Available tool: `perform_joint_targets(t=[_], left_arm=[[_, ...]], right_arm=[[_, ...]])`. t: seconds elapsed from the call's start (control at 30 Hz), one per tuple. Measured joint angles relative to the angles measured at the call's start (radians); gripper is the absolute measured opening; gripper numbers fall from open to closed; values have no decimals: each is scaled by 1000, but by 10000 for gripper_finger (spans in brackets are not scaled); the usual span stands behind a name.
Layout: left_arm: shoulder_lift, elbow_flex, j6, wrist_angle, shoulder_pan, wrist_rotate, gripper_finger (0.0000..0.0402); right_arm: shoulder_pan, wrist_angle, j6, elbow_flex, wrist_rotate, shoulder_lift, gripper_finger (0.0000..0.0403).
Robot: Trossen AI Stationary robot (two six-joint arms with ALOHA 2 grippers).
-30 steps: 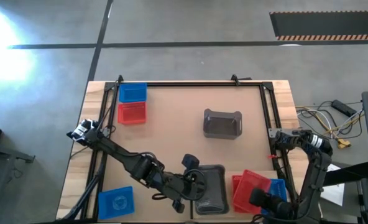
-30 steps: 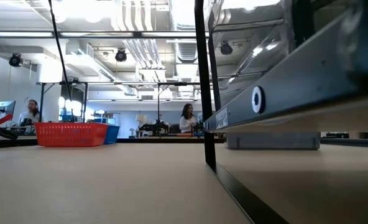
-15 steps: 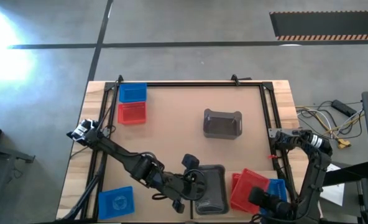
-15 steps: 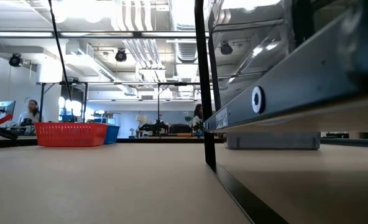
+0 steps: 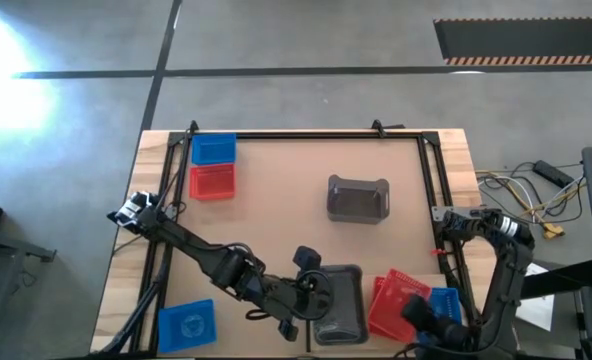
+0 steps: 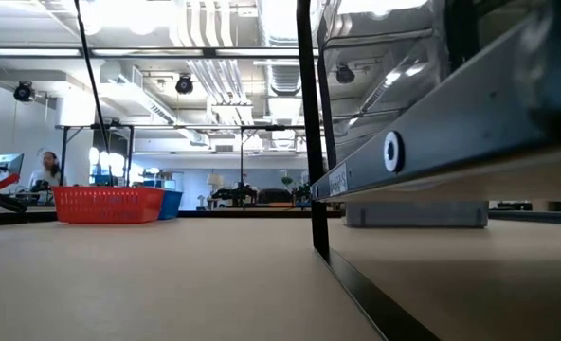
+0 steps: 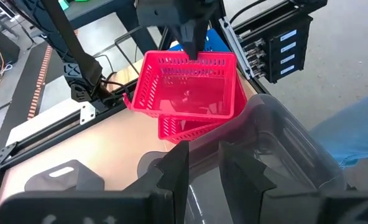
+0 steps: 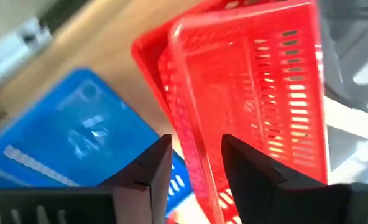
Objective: Stack baskets on shelf by color
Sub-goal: Stack the bottom red bin on top of the red bin on the shelf
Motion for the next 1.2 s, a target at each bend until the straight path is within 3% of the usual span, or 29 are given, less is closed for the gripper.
perform_joint_targets(t=[0.13, 0.33, 0.53, 0.83, 1.2], left_arm=[[0, 0, -1, 3, -1, 0, 71], [0, 0, -53, 5, -16, -7, 71], [0, 0, -63, 4, -47, -61, 71], [0, -5, -206, 4, -108, -131, 71], [0, -141, -213, 133, -137, -157, 71]], right_arm=[[-2, 3, 205, 68, 9, 0, 135], [-2, 166, 693, 86, 221, -2, 123], [-40, 198, 925, 21, 291, -2, 126], [-109, 248, 900, -44, 181, 5, 135], [-144, 245, 866, -46, 96, 88, 116]])
